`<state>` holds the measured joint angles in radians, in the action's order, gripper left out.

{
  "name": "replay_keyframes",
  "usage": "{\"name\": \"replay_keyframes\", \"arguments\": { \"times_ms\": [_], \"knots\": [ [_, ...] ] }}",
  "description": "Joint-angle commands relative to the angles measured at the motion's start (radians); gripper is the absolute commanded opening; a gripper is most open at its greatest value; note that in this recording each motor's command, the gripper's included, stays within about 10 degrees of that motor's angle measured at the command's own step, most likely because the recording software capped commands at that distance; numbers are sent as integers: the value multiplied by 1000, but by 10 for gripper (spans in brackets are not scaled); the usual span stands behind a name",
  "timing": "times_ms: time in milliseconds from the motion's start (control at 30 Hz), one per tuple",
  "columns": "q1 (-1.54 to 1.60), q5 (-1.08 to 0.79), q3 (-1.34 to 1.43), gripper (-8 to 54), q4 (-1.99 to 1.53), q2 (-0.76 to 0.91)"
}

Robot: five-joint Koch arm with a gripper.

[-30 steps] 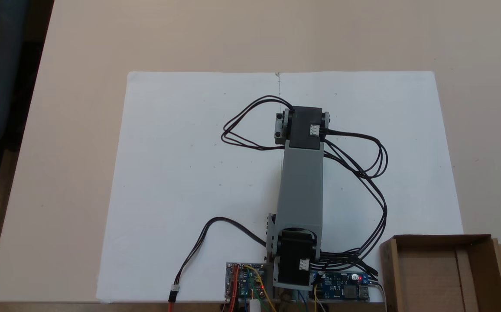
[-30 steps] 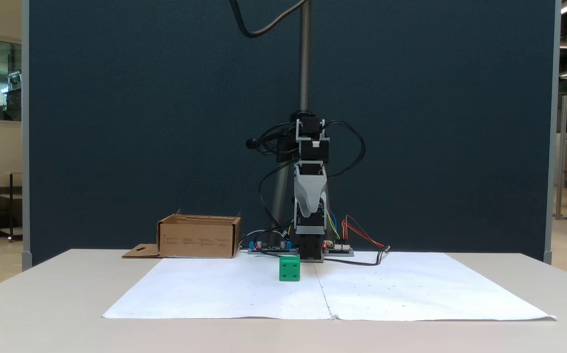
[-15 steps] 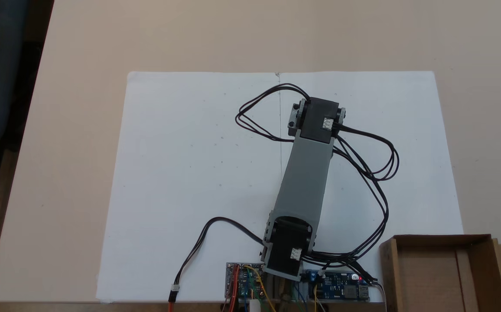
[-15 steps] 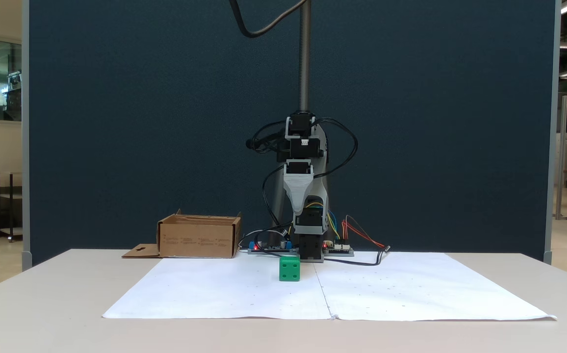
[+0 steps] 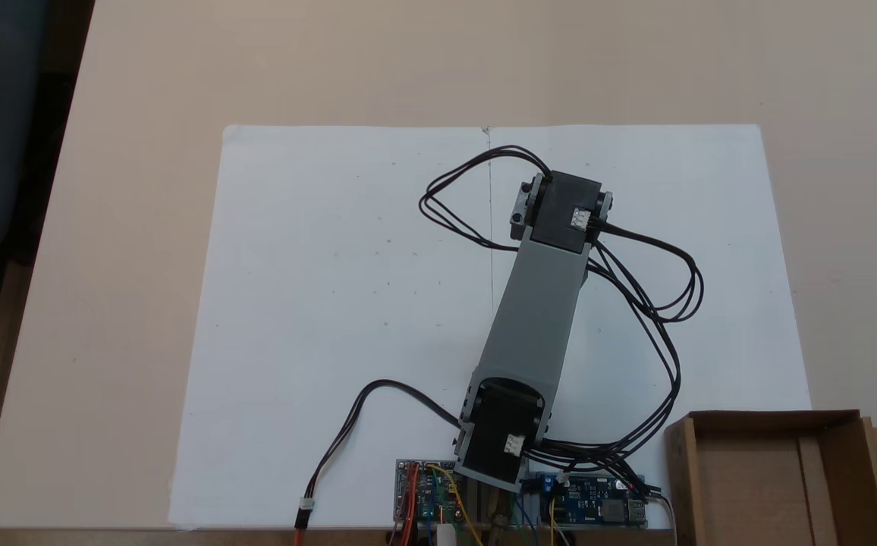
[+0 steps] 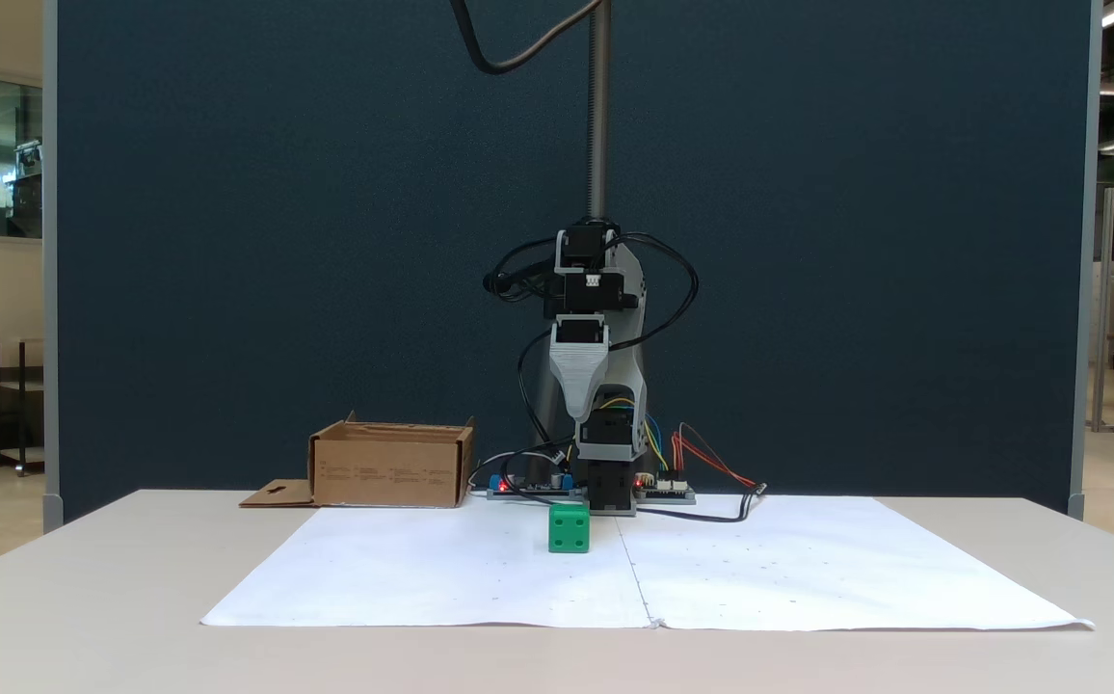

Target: Grasp a green dice and put it in the bin.

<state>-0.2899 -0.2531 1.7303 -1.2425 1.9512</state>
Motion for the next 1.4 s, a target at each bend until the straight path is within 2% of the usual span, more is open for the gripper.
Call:
{"name": "replay_keyframes", "arguments": {
  "times_ms": [0,433,867,1367],
  "knots": [
    [-3,-64,-49,449,-71,25],
    [-6,-40,170,448,66,158],
    [21,20,261,454,305,152],
    [31,11,262,457,318,51]
  ]
}}
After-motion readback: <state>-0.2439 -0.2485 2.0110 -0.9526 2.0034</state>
